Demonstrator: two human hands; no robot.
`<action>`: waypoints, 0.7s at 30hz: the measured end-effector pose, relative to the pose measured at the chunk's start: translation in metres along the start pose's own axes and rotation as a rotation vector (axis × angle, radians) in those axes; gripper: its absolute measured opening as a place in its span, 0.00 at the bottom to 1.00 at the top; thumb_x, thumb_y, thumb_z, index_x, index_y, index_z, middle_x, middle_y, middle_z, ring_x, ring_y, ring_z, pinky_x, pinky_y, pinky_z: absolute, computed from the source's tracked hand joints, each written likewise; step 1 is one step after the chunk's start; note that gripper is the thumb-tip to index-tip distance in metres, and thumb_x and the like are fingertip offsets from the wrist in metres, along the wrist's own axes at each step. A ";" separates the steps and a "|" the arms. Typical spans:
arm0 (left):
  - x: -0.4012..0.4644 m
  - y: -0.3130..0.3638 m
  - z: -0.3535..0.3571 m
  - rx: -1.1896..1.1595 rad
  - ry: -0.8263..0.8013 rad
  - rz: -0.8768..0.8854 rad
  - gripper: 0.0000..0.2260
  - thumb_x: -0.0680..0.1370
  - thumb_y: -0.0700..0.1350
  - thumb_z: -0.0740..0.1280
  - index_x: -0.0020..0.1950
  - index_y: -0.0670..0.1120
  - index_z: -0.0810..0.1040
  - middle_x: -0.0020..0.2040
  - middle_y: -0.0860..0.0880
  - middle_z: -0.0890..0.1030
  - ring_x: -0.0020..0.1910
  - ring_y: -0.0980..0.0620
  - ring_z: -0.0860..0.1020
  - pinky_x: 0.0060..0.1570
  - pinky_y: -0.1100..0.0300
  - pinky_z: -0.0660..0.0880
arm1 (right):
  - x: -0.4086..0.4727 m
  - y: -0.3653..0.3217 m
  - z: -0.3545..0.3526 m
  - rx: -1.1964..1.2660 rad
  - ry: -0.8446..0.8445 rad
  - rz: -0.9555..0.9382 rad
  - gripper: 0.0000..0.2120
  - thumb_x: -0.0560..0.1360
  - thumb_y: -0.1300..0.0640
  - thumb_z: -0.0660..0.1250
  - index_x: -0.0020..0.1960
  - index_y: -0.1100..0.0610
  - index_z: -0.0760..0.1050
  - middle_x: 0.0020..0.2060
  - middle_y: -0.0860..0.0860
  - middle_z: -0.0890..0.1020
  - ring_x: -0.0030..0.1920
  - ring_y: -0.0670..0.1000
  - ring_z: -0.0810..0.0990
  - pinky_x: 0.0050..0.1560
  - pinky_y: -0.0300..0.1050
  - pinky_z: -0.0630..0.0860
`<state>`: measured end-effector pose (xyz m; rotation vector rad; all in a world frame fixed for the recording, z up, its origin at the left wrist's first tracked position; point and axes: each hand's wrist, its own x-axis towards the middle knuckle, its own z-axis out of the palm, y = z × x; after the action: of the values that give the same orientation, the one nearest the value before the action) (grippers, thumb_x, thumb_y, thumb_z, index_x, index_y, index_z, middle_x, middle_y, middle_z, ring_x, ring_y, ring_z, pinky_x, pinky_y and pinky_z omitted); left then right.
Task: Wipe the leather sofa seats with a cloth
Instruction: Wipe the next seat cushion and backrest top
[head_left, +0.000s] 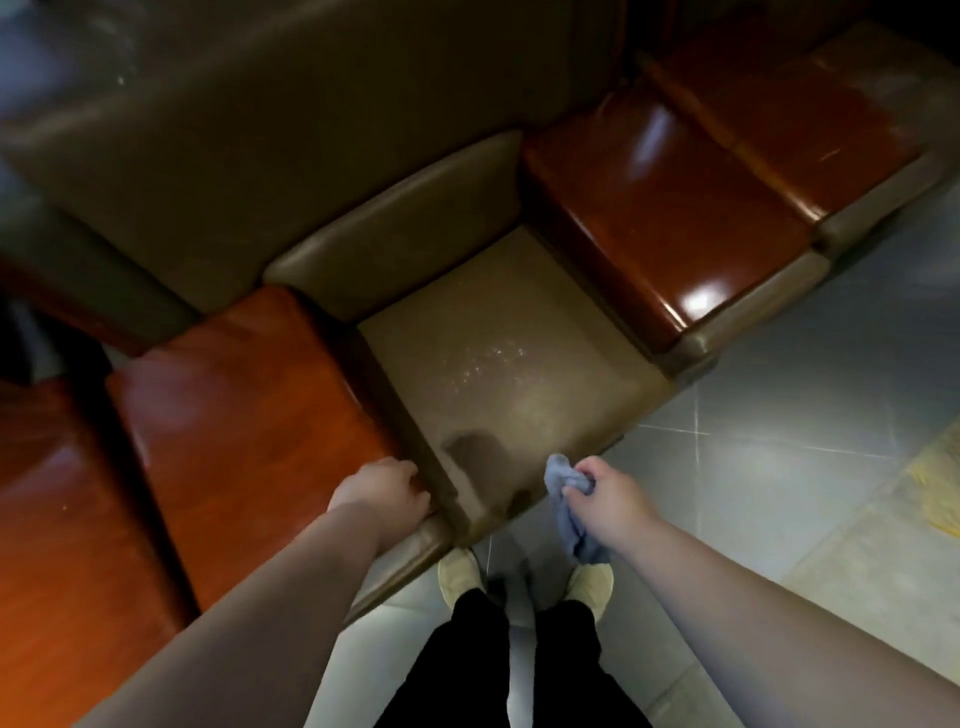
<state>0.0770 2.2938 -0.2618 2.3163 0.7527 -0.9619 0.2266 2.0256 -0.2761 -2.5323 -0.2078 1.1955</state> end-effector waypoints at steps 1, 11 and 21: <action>0.006 -0.007 0.011 -0.020 0.007 -0.021 0.22 0.83 0.58 0.64 0.76 0.56 0.72 0.75 0.52 0.73 0.72 0.49 0.73 0.66 0.52 0.75 | 0.014 -0.002 0.006 -0.012 -0.010 -0.017 0.07 0.81 0.46 0.64 0.54 0.48 0.74 0.45 0.50 0.82 0.48 0.55 0.81 0.52 0.51 0.79; 0.097 -0.056 0.070 0.155 0.256 -0.094 0.37 0.84 0.67 0.49 0.86 0.51 0.40 0.85 0.47 0.36 0.84 0.46 0.36 0.82 0.47 0.39 | 0.126 -0.038 0.091 -0.069 -0.108 -0.261 0.07 0.84 0.46 0.61 0.57 0.43 0.77 0.48 0.45 0.81 0.47 0.50 0.80 0.46 0.46 0.75; 0.154 -0.086 0.118 0.211 0.510 -0.016 0.35 0.79 0.65 0.55 0.84 0.49 0.64 0.86 0.47 0.54 0.85 0.45 0.42 0.83 0.41 0.43 | 0.194 -0.031 0.212 -0.831 -0.137 -0.713 0.36 0.84 0.49 0.49 0.83 0.56 0.32 0.81 0.54 0.30 0.79 0.58 0.25 0.80 0.60 0.31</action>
<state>0.0570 2.3244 -0.4706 2.7889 0.8993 -0.4677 0.1872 2.1561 -0.5308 -2.5395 -1.7797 1.0881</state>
